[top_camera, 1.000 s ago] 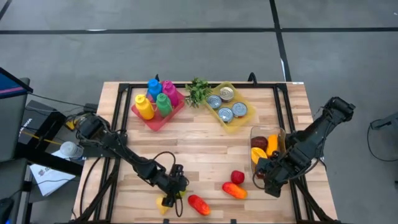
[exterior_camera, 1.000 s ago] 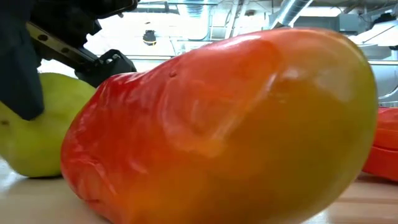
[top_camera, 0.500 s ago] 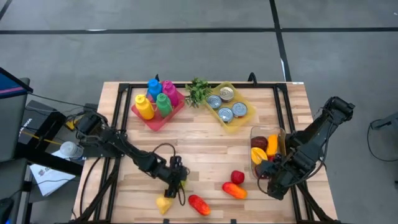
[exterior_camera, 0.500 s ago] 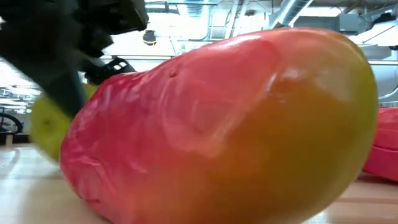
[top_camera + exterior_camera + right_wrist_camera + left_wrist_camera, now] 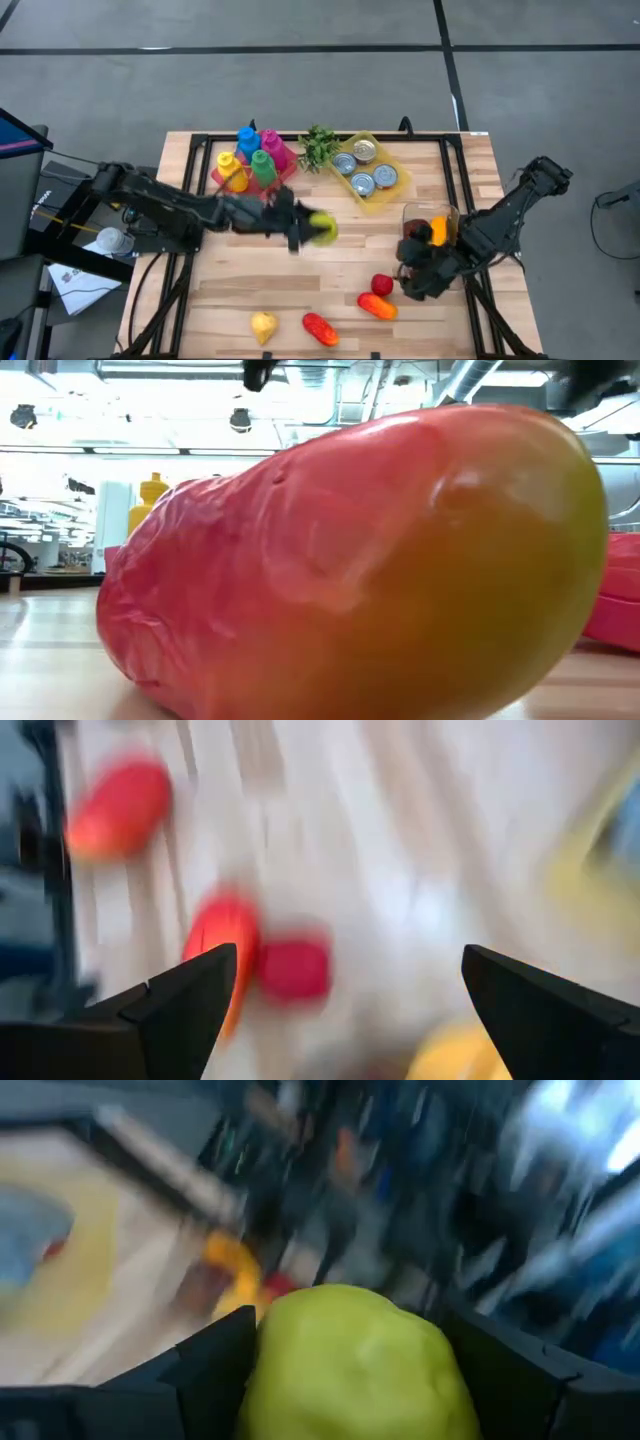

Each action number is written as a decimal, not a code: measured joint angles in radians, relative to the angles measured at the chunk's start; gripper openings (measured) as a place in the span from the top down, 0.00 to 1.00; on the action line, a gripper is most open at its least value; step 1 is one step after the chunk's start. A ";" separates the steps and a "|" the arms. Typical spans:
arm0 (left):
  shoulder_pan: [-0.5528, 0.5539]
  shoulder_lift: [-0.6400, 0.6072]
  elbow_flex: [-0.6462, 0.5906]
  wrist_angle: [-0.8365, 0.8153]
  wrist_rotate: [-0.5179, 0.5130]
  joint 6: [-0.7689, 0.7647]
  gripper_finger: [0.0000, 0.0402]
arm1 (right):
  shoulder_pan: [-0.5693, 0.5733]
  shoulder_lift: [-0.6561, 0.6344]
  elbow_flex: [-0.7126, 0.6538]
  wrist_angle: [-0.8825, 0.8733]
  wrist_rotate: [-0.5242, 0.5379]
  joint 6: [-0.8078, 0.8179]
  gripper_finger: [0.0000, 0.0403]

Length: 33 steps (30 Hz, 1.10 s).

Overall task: Pick & Place Food Item
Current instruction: Put the green apple into the transparent bin

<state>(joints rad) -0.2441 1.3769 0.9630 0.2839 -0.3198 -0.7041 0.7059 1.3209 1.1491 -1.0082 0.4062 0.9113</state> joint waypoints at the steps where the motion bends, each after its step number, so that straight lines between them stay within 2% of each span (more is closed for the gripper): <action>1: 0.019 -0.014 0.000 0.050 -0.009 -0.042 0.28 | -0.014 0.000 0.023 0.029 0.056 -0.082 0.06; 7: 0.078 -0.053 0.001 0.218 0.007 -0.258 0.28 | -0.092 0.000 0.177 0.188 0.343 -0.620 0.06; 10: 0.077 -0.049 0.001 0.300 0.012 -0.306 0.28 | -0.141 -0.001 0.236 0.304 0.403 -0.834 0.06; 12: 0.075 -0.037 0.001 0.364 0.011 -0.338 0.28 | -0.175 -0.001 0.267 0.388 0.391 -0.929 0.06; 16: 0.073 -0.006 0.001 0.482 0.011 -0.386 0.27 | -0.231 0.007 0.302 0.535 0.300 -1.076 0.06; 21: 0.073 0.010 0.006 0.503 0.005 -0.437 0.27 | -0.254 0.016 0.305 0.639 0.259 -1.229 0.06; 29: 0.073 0.013 0.050 0.502 0.005 -0.437 0.26 | -0.296 0.030 0.304 0.688 0.196 -1.256 0.06; 33: 0.073 0.050 0.087 0.499 0.044 -0.438 0.26 | -0.309 0.029 0.303 0.720 0.190 -1.261 0.06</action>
<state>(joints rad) -0.1707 1.4268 1.0501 0.7826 -0.2757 -1.1418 0.3965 1.3497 1.4526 -0.2880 0.5963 -0.3498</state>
